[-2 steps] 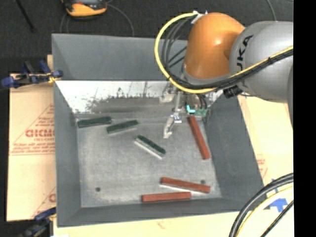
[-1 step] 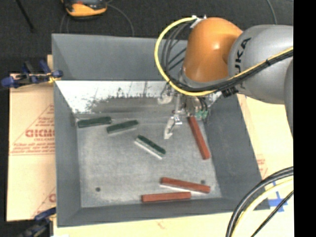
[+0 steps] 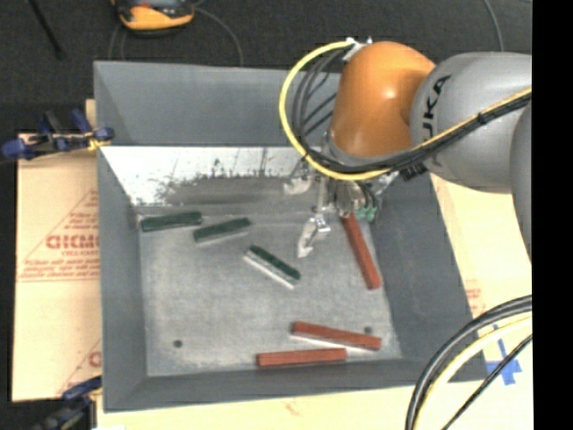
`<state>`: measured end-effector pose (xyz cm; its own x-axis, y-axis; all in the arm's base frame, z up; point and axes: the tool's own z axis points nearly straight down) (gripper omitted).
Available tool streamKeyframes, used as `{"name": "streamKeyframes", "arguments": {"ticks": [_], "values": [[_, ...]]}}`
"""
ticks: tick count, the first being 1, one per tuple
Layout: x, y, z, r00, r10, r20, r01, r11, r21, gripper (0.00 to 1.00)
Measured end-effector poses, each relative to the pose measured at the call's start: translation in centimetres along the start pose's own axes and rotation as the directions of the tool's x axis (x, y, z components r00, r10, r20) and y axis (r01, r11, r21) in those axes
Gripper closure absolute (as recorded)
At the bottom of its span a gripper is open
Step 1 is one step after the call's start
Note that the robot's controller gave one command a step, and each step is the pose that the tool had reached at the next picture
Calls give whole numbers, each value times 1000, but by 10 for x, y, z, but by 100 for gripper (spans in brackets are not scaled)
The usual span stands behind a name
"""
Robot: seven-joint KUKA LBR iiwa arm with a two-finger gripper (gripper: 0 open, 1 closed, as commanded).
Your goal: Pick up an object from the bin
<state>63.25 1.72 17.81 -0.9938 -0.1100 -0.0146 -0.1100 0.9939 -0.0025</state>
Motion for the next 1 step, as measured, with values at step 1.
{"name": "streamKeyframes", "arguments": {"ticks": [1], "values": [[-5,-23,55,998,-66,-8,66,998,-1,0]]}}
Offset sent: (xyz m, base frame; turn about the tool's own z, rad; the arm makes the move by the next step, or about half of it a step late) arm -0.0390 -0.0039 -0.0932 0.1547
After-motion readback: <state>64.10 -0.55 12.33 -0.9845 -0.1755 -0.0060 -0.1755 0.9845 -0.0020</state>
